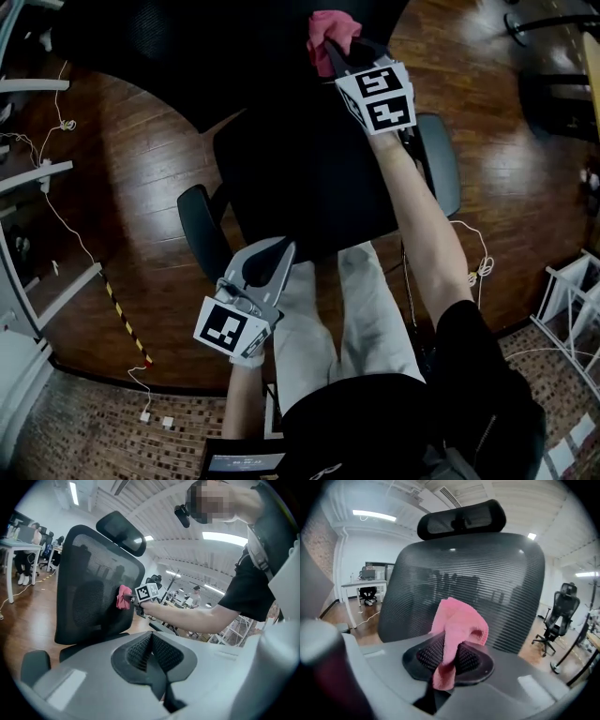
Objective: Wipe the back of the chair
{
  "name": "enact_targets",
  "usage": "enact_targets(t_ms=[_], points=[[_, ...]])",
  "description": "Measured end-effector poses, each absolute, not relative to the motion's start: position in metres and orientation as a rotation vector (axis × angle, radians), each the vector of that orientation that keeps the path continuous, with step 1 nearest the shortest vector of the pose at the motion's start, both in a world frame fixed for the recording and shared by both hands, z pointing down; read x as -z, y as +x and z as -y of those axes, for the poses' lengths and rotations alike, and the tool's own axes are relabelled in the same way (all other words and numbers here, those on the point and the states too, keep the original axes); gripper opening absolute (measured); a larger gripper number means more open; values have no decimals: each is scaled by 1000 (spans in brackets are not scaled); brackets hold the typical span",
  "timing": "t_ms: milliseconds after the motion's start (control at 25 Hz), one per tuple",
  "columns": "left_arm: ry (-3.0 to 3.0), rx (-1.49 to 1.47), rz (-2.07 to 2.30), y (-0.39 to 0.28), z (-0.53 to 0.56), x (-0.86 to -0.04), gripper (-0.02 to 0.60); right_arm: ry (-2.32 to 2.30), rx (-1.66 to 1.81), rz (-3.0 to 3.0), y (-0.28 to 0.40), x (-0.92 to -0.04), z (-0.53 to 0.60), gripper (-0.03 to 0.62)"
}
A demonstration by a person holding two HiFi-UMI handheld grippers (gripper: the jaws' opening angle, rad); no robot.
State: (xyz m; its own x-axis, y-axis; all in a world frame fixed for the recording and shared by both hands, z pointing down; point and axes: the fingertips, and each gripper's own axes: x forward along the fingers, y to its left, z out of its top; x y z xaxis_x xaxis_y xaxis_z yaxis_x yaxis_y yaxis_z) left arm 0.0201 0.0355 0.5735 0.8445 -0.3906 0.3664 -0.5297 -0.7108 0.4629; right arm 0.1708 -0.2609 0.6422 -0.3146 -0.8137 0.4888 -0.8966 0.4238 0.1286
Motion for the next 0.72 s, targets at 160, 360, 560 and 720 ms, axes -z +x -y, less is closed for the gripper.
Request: enact_targets(t_ms=[160,360,560,720], points=[[2468,-349,631,43,-34,-573,-11,1529,-273,2117,237,-643,264,44],[2475,-348,612,59,-33,-573,-11,1663,-305,1997,302,-633,263,44],[2485,-330,608,60,-38,-566,-11,1789,-279,1897,339,-607,264,44],[2477,-321,638,42,-42,-565,-11,1681,-183,1939,291,-598,274,44]])
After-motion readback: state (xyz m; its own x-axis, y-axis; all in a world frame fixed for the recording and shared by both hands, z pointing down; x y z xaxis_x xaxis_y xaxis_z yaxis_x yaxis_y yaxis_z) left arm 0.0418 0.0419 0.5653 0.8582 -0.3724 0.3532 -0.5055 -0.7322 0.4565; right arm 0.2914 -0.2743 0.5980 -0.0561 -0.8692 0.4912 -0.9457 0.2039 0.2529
